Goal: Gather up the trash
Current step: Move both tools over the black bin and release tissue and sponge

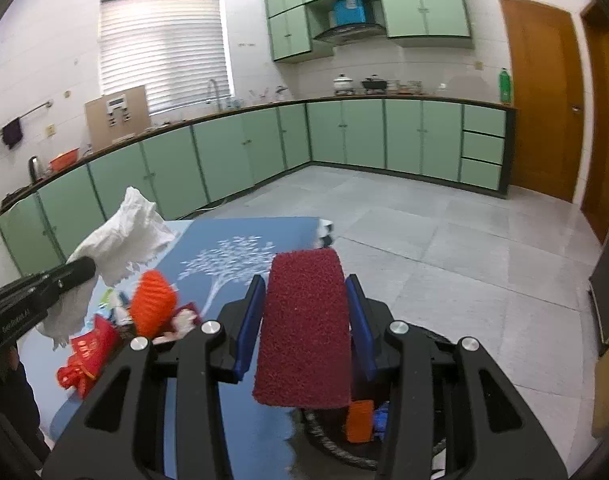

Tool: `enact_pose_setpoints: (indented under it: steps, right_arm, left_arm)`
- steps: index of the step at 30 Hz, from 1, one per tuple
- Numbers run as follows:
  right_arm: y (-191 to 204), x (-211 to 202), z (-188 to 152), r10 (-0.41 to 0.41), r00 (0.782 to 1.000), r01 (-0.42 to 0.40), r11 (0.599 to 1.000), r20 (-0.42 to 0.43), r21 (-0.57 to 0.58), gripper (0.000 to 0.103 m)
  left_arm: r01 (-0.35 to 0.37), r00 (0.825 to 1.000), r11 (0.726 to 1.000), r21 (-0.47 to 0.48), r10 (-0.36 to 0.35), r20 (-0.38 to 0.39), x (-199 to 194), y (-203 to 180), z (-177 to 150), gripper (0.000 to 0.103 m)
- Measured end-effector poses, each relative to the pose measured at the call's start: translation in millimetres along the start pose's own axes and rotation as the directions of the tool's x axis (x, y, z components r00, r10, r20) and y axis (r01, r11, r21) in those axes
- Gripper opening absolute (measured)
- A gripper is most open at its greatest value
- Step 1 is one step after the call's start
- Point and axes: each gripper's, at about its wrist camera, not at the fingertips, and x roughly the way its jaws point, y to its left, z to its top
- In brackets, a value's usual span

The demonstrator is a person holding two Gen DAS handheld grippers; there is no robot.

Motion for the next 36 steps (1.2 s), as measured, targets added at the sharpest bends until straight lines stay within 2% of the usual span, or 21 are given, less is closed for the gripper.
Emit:
enact_pose_setpoints:
  steps: [6, 15, 27, 30, 33, 35, 36]
  right_arm:
    - [-35, 9, -2, -0.05, 0.999, 0.05, 0.998, -0.003, 0.032, 0.039]
    - [-80, 36, -14, -0.117, 0.992, 0.12, 0.991, -0.042, 0.068, 0.039]
    - [-132, 79, -40, -0.173, 0.976, 0.188, 0.976, -0.135, 0.106, 0.039]
    - [-139, 91, -45, -0.177, 0.972, 0.195, 0.974, -0.155, 0.114, 0.04]
    - [-147, 101, -49, -0.188, 0.967, 0.209, 0.971, -0.175, 0.114, 0.042]
    - [-150, 106, -49, -0.194, 0.963, 0.217, 0.969, -0.185, 0.114, 0.051]
    - [-152, 107, -51, -0.201, 0.961, 0.225, 0.967, -0.188, 0.117, 0.052]
  left_arm:
    - [0.085, 0.996, 0.996, 0.033, -0.084, -0.039, 35, -37, 1, 0.008]
    - [0.17, 0.983, 0.982, 0.084, -0.162, -0.091, 89, -86, 0, 0.008]
    - [0.247, 0.954, 0.965, 0.091, -0.226, -0.196, 159, -133, -23, 0.008]
    - [0.269, 0.943, 0.959, 0.086, -0.244, -0.229, 173, -140, -29, 0.008]
    - [0.28, 0.933, 0.957, 0.082, -0.251, -0.259, 185, -143, -33, 0.015]
    - [0.279, 0.932, 0.956, 0.085, -0.249, -0.265, 188, -143, -35, 0.031]
    - [0.277, 0.932, 0.957, 0.084, -0.246, -0.266, 189, -143, -37, 0.036]
